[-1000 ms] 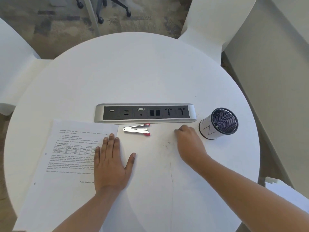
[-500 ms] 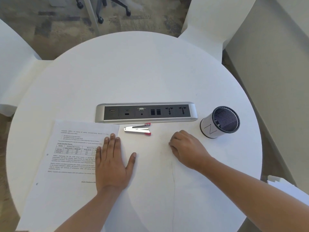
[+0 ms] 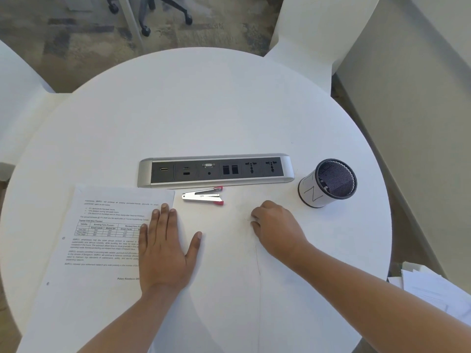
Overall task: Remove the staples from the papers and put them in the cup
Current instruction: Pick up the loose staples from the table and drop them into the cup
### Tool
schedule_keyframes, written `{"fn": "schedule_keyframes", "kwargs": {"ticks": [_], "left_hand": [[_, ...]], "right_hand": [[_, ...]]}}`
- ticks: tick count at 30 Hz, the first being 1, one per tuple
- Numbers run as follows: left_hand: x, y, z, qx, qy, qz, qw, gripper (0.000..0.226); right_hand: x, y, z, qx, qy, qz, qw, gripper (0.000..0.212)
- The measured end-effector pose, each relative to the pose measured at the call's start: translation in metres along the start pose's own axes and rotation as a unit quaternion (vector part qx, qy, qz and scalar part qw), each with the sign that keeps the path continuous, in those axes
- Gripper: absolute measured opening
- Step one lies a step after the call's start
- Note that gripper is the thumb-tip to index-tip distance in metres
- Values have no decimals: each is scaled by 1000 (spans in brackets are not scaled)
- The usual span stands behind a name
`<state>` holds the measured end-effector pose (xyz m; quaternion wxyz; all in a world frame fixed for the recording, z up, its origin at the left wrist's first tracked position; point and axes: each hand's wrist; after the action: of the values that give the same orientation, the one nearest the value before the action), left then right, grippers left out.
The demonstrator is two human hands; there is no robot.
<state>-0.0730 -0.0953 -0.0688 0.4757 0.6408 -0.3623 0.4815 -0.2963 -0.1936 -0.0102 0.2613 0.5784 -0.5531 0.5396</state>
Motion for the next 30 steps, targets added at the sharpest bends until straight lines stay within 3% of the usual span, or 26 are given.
{"fn": "schedule_keyframes", "kwargs": {"ticks": [11,13,15,18,22,25,28,30], "left_hand": [[0,-1,-1,-3,6,-5,1000,83],[0,-1,-1,-3,7,-5,1000,83],[0,-1,-1,-5,10,-5,1000,83],[0,-1,-1,-7,11,-8,1000,83],[0,0,-1,-6,3,-7,1000,83],[1,-1,-1,-6,-2,-2,1000,83],[1,-3,-3,-7,2,-3,1000,83],[0,-3,-3,-7,1,-5,1000,84]], "right_hand": [[-1,-15,11,-29,-18,-67,997,16],[-2,-11,13,-43,-13,-37,998,14],[3,-7,14,-106,-5,64,992,11],[20,-1,13,-218,11,258,941,7],[50,5,3,-292,-3,543,788,14],[77,9,-9,-303,9,648,699,13],[108,19,-24,-297,32,691,659,13],[128,29,-30,-297,56,687,661,13]]}}
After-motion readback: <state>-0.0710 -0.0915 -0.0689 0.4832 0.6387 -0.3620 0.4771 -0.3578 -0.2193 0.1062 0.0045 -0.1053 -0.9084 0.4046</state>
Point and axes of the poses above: each hand's wrist, its own z-axis towards the middle knuckle, its own x-axis out of the back of the hand, y = z × x, and after that the axes turned 3 degrees about -x, right-handed
